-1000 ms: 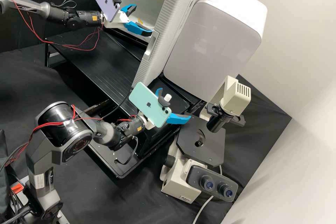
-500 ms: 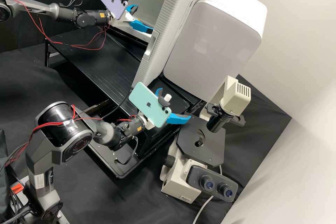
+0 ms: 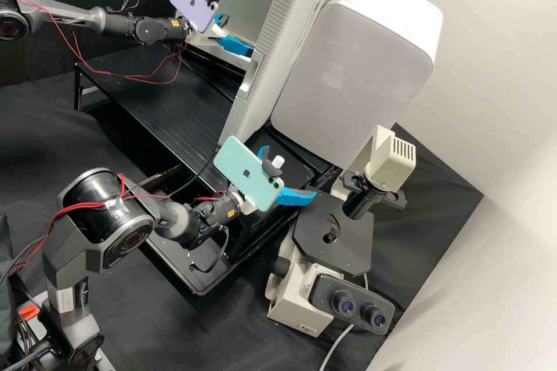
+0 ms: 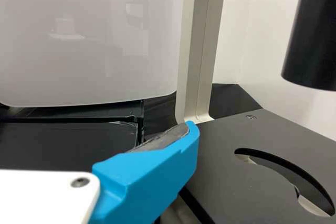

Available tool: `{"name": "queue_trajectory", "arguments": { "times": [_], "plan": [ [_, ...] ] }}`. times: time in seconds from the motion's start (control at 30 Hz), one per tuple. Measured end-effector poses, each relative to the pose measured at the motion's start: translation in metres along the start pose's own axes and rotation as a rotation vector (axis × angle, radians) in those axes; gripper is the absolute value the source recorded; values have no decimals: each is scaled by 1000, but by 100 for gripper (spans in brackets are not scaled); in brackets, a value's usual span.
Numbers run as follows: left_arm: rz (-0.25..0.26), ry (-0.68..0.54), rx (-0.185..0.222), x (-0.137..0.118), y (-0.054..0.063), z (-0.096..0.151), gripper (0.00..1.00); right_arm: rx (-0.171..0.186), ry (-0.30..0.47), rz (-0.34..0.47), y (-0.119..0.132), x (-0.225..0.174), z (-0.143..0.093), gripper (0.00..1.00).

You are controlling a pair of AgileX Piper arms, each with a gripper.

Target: Take the petri dish out of the incubator

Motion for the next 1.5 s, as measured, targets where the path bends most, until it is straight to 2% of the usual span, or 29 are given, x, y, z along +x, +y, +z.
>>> {"name": "queue_trajectory", "arguments": {
  "times": [0.3,0.5,0.67,0.77,0.9,1.07,1.1,1.13,1.17,1.2,1.3,1.5],
  "plan": [
    [-17,45,2,13,-4,-10,100,0,0,0,0,0,0,100],
    [-36,86,-27,22,-10,-24,100,0,0,0,0,0,0,100],
    [-47,103,16,27,-10,-28,100,0,0,0,0,0,0,100],
    [-54,106,23,29,-11,-29,100,0,0,0,0,0,0,100],
    [-56,105,26,29,-11,-29,100,0,0,0,0,0,0,100],
    [-55,98,1,29,-10,-29,100,0,0,0,0,0,0,100],
    [-50,90,13,29,-10,-29,100,0,0,0,0,0,0,100],
    [-42,85,-40,30,-9,-31,100,0,0,0,0,0,0,100],
    [-33,80,-53,31,-10,-31,100,0,0,0,0,0,0,100],
    [-26,75,-39,32,-10,-32,100,0,0,0,0,0,0,100],
    [-7,68,-77,33,-14,-37,100,0,0,0,0,0,0,100],
    [36,51,-116,34,-19,-39,100,0,0,0,0,0,0,100]
  ]
}}
